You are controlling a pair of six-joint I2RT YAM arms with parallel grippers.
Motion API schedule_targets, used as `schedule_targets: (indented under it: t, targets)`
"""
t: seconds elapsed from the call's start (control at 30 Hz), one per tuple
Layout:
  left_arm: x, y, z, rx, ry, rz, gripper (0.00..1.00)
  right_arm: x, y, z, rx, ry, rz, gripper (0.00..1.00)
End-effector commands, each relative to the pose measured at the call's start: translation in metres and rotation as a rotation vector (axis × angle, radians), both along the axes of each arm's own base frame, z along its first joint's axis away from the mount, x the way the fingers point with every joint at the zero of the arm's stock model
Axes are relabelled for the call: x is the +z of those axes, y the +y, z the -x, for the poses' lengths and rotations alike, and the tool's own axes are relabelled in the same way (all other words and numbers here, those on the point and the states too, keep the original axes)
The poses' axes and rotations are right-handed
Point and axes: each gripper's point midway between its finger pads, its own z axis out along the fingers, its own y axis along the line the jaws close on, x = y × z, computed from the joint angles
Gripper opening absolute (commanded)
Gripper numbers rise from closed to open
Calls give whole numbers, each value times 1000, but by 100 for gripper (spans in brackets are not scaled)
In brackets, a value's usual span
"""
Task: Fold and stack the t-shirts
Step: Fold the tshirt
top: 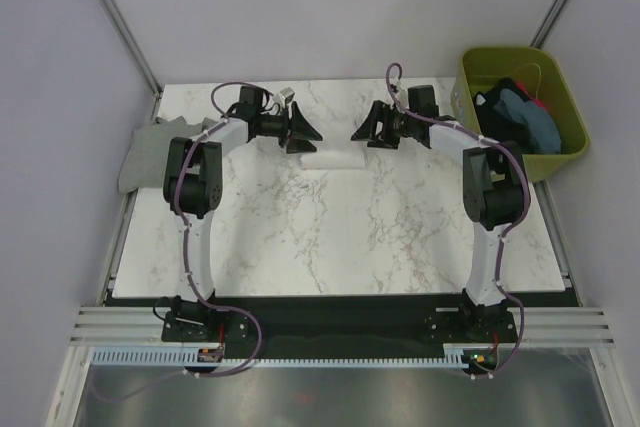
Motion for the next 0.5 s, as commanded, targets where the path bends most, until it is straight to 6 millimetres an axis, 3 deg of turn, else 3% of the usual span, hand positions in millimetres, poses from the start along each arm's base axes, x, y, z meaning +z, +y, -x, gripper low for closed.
schedule_targets:
  t: [0.0, 0.27, 0.47]
  targets:
    - [6, -11, -1, -48, 59, 115, 64, -3, -16, -9, -12, -21, -1, 80]
    - [-36, -15, 1, -45, 156, 93, 64, -37, -45, -10, -47, 34, 36, 80]
    - [-41, -15, 2, -43, 165, 85, 64, -66, -44, -10, -23, 83, 29, 81]
